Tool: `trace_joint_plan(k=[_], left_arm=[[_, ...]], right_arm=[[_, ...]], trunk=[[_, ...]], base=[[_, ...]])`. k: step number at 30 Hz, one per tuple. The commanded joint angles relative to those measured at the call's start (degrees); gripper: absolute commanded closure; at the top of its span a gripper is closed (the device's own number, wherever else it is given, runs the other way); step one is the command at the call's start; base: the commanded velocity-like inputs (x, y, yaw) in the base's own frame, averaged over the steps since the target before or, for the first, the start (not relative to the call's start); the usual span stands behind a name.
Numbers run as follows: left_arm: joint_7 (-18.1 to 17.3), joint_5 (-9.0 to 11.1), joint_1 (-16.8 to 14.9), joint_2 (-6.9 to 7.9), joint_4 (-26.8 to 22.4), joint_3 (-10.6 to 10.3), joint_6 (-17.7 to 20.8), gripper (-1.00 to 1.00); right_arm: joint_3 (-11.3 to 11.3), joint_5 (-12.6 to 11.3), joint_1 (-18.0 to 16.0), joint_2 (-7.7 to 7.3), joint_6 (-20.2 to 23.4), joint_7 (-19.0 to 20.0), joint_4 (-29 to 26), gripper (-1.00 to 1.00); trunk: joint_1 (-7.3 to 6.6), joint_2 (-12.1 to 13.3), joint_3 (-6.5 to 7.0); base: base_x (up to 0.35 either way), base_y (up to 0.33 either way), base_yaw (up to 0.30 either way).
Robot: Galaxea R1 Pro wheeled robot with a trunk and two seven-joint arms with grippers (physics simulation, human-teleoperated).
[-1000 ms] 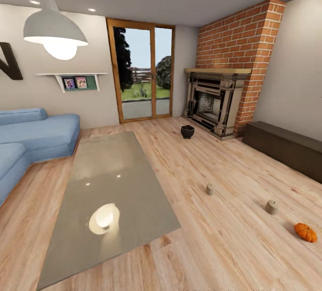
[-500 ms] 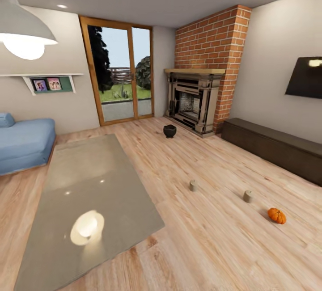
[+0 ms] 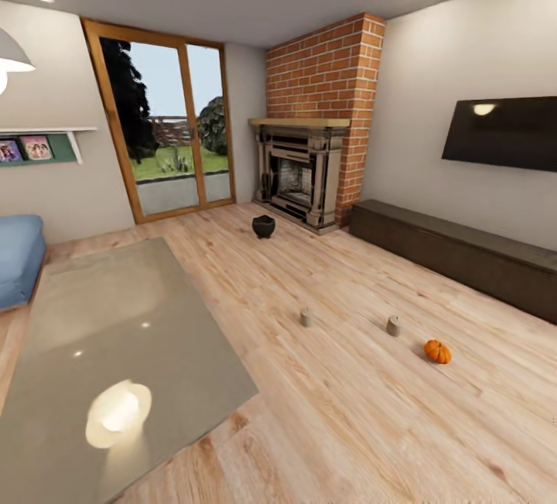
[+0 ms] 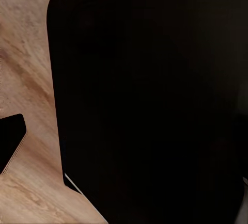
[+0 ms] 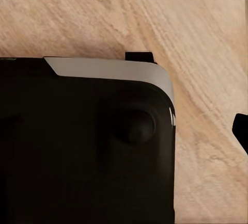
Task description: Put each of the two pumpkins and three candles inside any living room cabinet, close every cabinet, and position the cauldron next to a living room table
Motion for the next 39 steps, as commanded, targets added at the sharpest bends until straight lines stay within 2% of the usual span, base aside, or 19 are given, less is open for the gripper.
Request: trace_joint_plan(k=[1,39], left_arm=[[0.0,0.0,0.0,0.0,0.0,0.0,0.0,-1.0],[0.0,0.0,0.0,0.0,0.0,0.0,0.0,-1.0]], right_arm=[[0.0,0.0,0.0,0.0,0.0,0.0,0.0,-1.0],[0.0,0.0,0.0,0.0,0.0,0.0,0.0,-1.0]], trunk=[[0.0,0.0,-0.03],[0.0,0.0,-1.16]], base=[[0.0,0.0,-0.281],[0.0,0.0,-0.281]])
